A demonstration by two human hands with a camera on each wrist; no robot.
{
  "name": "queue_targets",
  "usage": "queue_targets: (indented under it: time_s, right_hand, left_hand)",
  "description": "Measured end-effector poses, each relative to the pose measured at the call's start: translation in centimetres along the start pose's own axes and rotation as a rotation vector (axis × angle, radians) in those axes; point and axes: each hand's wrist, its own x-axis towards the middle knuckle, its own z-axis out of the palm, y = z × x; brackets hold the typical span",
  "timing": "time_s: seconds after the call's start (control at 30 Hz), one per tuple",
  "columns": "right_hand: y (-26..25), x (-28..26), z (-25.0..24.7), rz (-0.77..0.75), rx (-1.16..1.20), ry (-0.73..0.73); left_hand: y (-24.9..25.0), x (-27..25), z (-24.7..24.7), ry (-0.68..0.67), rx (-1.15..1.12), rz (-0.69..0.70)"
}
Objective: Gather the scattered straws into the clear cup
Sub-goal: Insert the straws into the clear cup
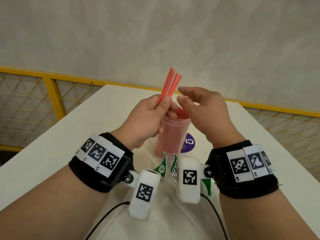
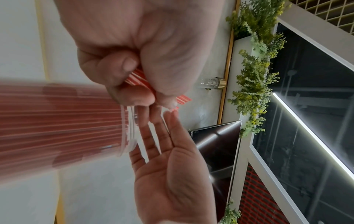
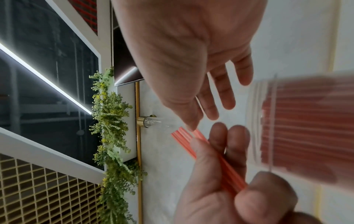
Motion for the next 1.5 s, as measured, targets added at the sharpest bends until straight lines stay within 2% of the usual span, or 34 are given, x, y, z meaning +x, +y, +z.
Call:
queue_targets:
  time_s: [0.2,0.43,1.13,1.3,1.37,1.43,1.5]
  right_hand:
    - [-1.3,-0.7,0.5,0.044,0.409,-0.001]
    - [-1.9,-1.1,0.6,0.039,0.58,0.031]
    - [-1.3,-0.7,0.8,0.038,0.617,0.072]
    - [-1.2,-0.5,0.4,0.024,0.613,0.073]
    - [-1.0,-0.2,-0.1,0.02,0.61,0.13]
    - [-0.6,0.3,-0.9,0.022,0.649,0.238]
    - [-0.2,0.6,-1.5,0.014,0.661,0.357]
  left_hand:
    - [0.0,0.0,-0.4,-0.055,-0.022,-0.02]
    - [0.1,-0.1,-0.3,-0.125,-0.004,-0.004]
    - [0.4,-0.2,0.0,-0.101,0.004,-0.036]
    - [0.3,-0.1,0.3,-0.034,-0.064,-0.063]
    - [0.1,0.0,0.2,0.04,-0.035,-0.058]
    - [-0.1,0.2,0.0,0.105,0.088,-0.012]
    - [-0.3,0.3,-0.1,0.103,0.223,0.065]
